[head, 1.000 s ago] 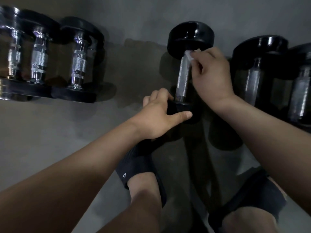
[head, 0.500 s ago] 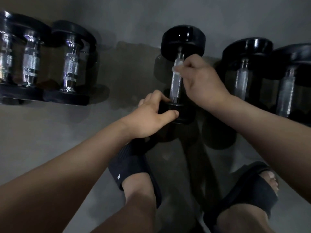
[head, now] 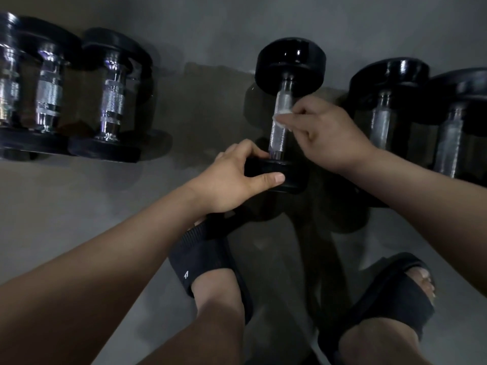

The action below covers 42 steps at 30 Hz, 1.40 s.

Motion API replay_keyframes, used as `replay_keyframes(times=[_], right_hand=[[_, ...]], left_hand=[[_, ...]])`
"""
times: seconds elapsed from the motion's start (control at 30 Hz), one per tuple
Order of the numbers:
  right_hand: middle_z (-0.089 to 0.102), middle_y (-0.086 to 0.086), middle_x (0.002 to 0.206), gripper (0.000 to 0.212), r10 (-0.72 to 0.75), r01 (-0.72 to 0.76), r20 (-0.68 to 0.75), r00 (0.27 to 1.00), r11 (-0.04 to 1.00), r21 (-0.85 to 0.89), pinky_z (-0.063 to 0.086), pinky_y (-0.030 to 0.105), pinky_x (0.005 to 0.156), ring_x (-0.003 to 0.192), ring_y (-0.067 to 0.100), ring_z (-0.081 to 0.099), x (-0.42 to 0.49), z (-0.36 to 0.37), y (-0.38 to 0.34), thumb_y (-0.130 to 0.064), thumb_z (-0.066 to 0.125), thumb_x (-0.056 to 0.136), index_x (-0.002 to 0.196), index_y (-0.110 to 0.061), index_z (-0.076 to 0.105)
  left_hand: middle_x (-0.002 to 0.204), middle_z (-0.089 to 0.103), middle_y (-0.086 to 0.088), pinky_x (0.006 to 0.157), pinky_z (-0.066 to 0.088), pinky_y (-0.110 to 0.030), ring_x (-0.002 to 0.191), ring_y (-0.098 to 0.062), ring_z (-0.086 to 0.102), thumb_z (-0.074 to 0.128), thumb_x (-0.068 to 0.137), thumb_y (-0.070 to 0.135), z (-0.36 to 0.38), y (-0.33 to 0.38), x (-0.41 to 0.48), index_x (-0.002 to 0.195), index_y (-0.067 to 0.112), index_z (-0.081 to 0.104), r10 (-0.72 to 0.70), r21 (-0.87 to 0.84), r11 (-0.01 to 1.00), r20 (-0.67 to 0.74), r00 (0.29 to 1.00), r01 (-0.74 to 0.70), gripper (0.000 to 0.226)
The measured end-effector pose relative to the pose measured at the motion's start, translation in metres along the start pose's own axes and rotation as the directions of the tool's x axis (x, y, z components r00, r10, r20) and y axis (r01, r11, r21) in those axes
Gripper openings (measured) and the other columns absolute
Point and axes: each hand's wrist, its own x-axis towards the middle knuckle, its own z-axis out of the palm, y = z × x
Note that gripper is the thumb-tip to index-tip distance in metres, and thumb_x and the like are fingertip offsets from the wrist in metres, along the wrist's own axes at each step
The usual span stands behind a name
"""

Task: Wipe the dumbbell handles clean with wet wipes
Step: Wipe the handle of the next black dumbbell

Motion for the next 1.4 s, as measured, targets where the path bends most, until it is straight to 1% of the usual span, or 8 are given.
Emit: replay_keyframes(times=[0.23,0.37,0.57,0.73,0.83,1.07,1.17,1.4], right_hand=[[0.054,0.017,0.123,0.041,0.291,-0.299,-0.069,0.954,0.932,-0.205,0.038,0.029,0.079,0.101,0.035,0.058,0.033,0.005,-0.007,-0.014,0.043,0.103,0.142,-0.012,0.054],[0.058,0.013,0.118,0.038,0.285,-0.303,-0.126,0.95,0.941,-0.152,0.036,0.026,0.076,0.091,0.018,0.054,0.028,0.007,-0.009,-0.02,0.041,0.106,0.139,-0.014,0.058],[0.074,-0.002,0.104,0.025,0.489,-0.414,-0.332,0.807,0.869,0.273,0.043,0.008,0.09,0.099,0.008,0.066,0.025,0.02,-0.011,-0.022,0.054,0.1,0.111,-0.016,0.076],[0.073,-0.006,0.089,0.012,0.779,-0.555,-0.186,0.6,0.572,0.604,0.056,0.028,0.085,0.086,0.004,0.069,0.033,0.033,-0.014,-0.013,0.063,0.094,0.084,-0.019,0.065],[0.074,-0.002,0.087,0.017,0.816,-0.526,-0.154,0.557,0.49,0.695,0.057,0.036,0.088,0.086,0.01,0.07,0.038,0.035,-0.012,-0.009,0.064,0.091,0.079,-0.022,0.064],[0.063,-0.006,0.101,0.018,0.585,-0.462,-0.297,0.755,0.796,0.392,0.04,0.005,0.086,0.092,0.0,0.058,0.027,0.018,-0.02,-0.026,0.061,0.098,0.107,-0.024,0.076],[0.064,0.002,0.104,0.022,0.47,-0.395,-0.272,0.839,0.872,0.29,0.041,0.006,0.086,0.093,0.006,0.06,0.02,0.011,-0.012,-0.022,0.059,0.099,0.112,-0.018,0.076],[0.068,0.003,0.092,0.018,-0.006,-0.028,0.159,0.987,0.978,0.208,0.049,0.018,0.081,0.085,0.012,0.065,-0.014,-0.009,-0.006,-0.007,0.072,0.09,0.104,-0.016,0.081]], left_hand=[[0.118,0.053,0.013,0.105,0.044,-0.038,0.119,-0.013,0.05,0.059,0.06,0.083,0.004,0.002,0.002,0.104,0.047,0.052,0.014,-0.001,1.0,-0.029,0.999,-0.014,0.057],[0.12,0.055,0.012,0.105,0.044,-0.04,0.119,-0.014,0.051,0.059,0.062,0.081,0.005,-0.003,0.001,0.103,0.047,0.052,0.024,-0.018,1.0,-0.037,0.999,-0.025,0.054],[0.122,0.057,0.013,0.104,0.045,-0.035,0.118,-0.01,0.053,0.062,0.068,0.075,0.003,-0.006,0.0,0.101,0.051,0.051,0.009,-0.047,0.999,-0.016,1.0,-0.009,0.042],[0.121,0.06,0.011,0.092,0.044,-0.021,0.111,-0.003,0.057,0.073,0.085,0.05,-0.001,-0.012,0.0,0.111,0.039,0.055,0.012,-0.097,0.995,-0.002,1.0,-0.012,0.033],[0.122,0.059,0.011,0.091,0.043,-0.021,0.112,-0.004,0.057,0.072,0.081,0.055,0.0,-0.012,0.0,0.111,0.041,0.055,0.01,-0.095,0.995,-0.007,1.0,-0.011,0.038],[0.117,0.057,0.012,0.103,0.047,-0.04,0.117,-0.014,0.054,0.062,0.06,0.079,0.011,-0.002,0.0,0.106,0.044,0.056,0.004,-0.043,0.999,-0.078,0.997,-0.008,0.058],[0.116,0.056,0.013,0.104,0.045,-0.04,0.116,-0.013,0.052,0.06,0.059,0.082,0.013,0.003,0.0,0.107,0.045,0.055,0.011,0.005,1.0,-0.096,0.995,-0.011,0.06],[0.112,0.066,0.015,0.088,0.047,-0.018,0.103,0.004,0.061,0.078,0.079,0.055,0.001,-0.001,-0.005,0.108,0.038,0.059,-0.018,-0.109,0.994,-0.037,0.999,0.014,0.039]])
